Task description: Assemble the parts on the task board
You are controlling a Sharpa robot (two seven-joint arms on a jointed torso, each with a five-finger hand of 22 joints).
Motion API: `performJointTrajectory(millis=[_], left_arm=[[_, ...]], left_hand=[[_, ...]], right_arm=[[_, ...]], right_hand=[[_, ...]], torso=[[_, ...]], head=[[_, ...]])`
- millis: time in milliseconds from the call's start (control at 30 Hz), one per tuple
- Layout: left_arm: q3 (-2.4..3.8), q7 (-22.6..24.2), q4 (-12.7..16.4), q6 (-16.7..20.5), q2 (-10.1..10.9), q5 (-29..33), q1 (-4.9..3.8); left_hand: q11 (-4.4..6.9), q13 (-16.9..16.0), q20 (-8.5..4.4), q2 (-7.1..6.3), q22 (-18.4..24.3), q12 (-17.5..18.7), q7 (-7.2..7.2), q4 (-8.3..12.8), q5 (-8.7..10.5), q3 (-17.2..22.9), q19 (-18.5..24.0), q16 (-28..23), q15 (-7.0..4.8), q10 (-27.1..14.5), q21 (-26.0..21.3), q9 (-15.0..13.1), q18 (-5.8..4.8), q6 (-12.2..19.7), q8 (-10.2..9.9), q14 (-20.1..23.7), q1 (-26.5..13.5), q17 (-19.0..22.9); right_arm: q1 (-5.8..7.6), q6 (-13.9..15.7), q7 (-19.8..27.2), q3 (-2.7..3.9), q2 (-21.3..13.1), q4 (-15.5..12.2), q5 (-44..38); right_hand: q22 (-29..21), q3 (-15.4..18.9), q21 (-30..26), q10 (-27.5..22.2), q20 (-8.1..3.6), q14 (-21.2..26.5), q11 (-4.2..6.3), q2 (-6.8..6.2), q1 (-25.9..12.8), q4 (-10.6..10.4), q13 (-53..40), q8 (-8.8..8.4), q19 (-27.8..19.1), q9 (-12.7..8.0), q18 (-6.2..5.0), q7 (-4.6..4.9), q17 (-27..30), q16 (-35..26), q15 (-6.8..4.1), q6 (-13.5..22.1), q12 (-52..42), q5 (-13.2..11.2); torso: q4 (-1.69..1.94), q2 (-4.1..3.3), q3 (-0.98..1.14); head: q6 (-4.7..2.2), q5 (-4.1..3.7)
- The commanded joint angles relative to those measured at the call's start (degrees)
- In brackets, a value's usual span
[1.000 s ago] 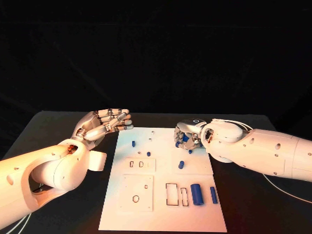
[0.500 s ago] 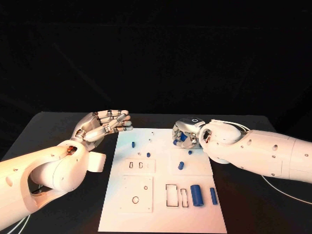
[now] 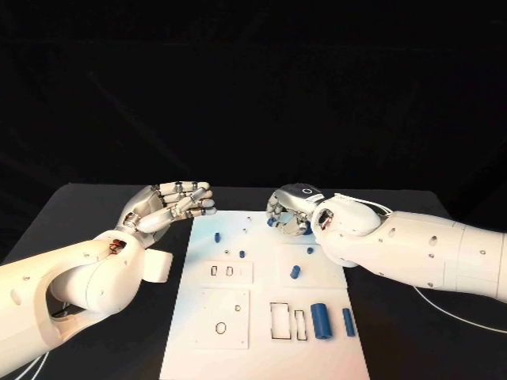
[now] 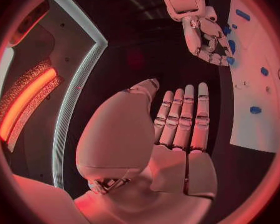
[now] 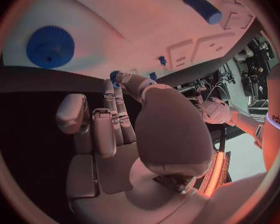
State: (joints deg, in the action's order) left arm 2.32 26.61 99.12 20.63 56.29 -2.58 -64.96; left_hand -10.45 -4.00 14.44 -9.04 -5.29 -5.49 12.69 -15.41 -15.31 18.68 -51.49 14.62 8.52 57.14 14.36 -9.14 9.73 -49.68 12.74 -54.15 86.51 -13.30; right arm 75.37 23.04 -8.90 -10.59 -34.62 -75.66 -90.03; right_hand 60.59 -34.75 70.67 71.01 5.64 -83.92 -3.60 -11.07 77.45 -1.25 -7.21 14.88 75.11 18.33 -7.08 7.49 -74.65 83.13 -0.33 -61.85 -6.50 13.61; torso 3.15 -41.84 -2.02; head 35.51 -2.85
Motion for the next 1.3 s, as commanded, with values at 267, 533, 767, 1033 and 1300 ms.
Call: performJointTrajectory(millis=[267,533,767,1033,1300], left_arm=[[0.07,0.3,0.0,-1.2,-0.3,0.2,-0.12],[0.07,0.2,-0.1,-1.3,-0.5,0.2,-0.21],[0.07,0.2,-0.2,-1.3,-0.6,0.2,-0.34],[0.07,0.2,-0.2,-1.4,-0.7,0.2,-0.52],[0.07,0.2,-0.2,-1.5,-0.8,0.2,-0.66]], left_hand=[[-0.28,0.1,0.09,-0.48,0.1,0.4,0.86,0.0,0.32,0.3,-0.2,-0.3,-0.06,0.0,-0.1,-0.1,0.75,0.3,-0.1,0.3,0.2,-0.1],[-0.28,0.1,0.09,-0.48,0.1,0.4,0.86,0.0,0.31,0.3,-0.2,-0.3,-0.06,0.0,-0.1,-0.1,0.76,0.3,-0.1,0.4,0.3,-0.1],[-0.28,0.1,0.09,-0.48,0.1,0.4,0.86,0.0,0.31,0.3,-0.2,-0.3,-0.06,0.0,-0.1,-0.1,0.76,0.3,-0.1,0.4,0.3,-0.1],[-0.28,0.1,0.09,-0.48,0.1,0.4,0.86,0.0,0.31,0.3,-0.2,-0.3,-0.06,0.0,-0.1,-0.1,0.76,0.3,-0.1,0.4,0.3,-0.1],[-0.28,0.1,0.09,-0.48,0.1,0.4,0.86,0.0,0.31,0.3,-0.2,-0.3,-0.06,0.0,-0.1,-0.1,0.76,0.3,-0.1,0.4,0.3,-0.1]], right_arm=[[0.08,3.1,-0.5,0.07,4.8,4.6,-0.8],[-0.1,3.2,-0.1,0.08,8.1,7.9,-0.6],[-0.49,2.6,0.2,0.08,9.9,10.1,-0.4],[-0.98,1.8,0.3,0.07,10.9,11.3,-0.1],[-1.25,1.9,0.1,0.07,11.8,12.4,-0.5]], right_hand=[[0.2,-0.3,0.4,0.2,-0.26,-3.3,-0.25,0.29,-0.3,0.1,0.0,0.29,-0.1,0.2,1.2,0.12,-0.3,0.4,-0.22,-0.2,0.3,0.3],[0.2,-0.4,0.4,0.1,-0.25,-3.3,-0.27,0.26,-0.4,0.1,0.0,0.31,-0.1,0.3,1.2,0.13,-0.4,0.5,-0.2,-0.2,0.3,0.3],[0.3,-0.4,0.5,0.1,-0.23,-3.3,-0.3,0.21,-0.5,0.1,0.0,0.33,-0.1,0.3,1.21,0.16,-0.5,0.5,-0.18,-0.1,0.4,0.3],[0.4,-0.4,0.5,0.1,-0.2,-3.3,-0.33,0.17,-0.7,0.0,0.1,0.35,-0.1,0.4,1.22,0.19,-0.5,0.6,-0.14,0.0,0.4,0.3],[0.3,-0.4,0.5,0.0,-0.17,-3.4,-0.37,0.11,-0.8,0.0,0.1,0.36,-0.2,0.5,1.2,0.22,-0.7,0.7,-0.1,0.2,0.5,0.3]], torso=[[0.15,-0.18,-0.02],[0.42,-0.28,-0.18],[0.53,-0.34,-0.27],[0.37,-0.35,-0.22],[0.4,-0.37,-0.22]], head=[[-0.19,0.01],[-0.19,0.0],[-0.08,0.15],[0.13,0.44],[0.19,0.52]])
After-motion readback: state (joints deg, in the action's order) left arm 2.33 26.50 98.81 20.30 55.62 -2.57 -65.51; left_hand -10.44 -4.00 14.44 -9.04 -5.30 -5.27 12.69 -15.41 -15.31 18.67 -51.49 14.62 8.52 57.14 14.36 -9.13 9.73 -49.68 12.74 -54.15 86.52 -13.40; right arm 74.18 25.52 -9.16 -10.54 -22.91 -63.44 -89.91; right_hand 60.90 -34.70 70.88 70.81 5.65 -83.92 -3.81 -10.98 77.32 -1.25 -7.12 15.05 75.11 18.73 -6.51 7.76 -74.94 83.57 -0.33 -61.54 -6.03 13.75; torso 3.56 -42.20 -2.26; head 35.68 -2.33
